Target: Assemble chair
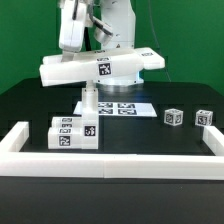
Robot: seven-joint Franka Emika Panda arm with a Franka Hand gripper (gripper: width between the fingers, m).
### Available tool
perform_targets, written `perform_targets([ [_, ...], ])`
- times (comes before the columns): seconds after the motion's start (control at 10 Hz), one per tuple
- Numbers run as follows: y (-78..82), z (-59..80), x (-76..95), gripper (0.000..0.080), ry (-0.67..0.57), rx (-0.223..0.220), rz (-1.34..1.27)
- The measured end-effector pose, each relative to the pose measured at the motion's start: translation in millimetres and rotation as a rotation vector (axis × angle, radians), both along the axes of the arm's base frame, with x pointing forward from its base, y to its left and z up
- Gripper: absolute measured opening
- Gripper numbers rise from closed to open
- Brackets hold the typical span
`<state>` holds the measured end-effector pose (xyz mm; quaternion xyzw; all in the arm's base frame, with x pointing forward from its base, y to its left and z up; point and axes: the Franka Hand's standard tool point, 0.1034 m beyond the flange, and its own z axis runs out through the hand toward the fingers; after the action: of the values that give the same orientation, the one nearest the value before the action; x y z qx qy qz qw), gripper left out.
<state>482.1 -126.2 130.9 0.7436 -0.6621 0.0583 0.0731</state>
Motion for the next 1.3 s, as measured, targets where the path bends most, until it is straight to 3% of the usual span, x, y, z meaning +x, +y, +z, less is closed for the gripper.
perform_targets([
  [0.1, -0.4, -1.5, -1.2, 0.0290, 0.008, -0.006, -0.007],
  [0.3, 9.9, -9.0, 0.5, 0.0290, -0.004, -0.094, -0.045],
  [1.0, 12.5, -8.9, 1.5, 0.0290, 0.002, -0.098, -0.027],
  [1.3, 13.9, -9.5, 2.2, 0.0290, -0.025, -0.123, -0.006],
])
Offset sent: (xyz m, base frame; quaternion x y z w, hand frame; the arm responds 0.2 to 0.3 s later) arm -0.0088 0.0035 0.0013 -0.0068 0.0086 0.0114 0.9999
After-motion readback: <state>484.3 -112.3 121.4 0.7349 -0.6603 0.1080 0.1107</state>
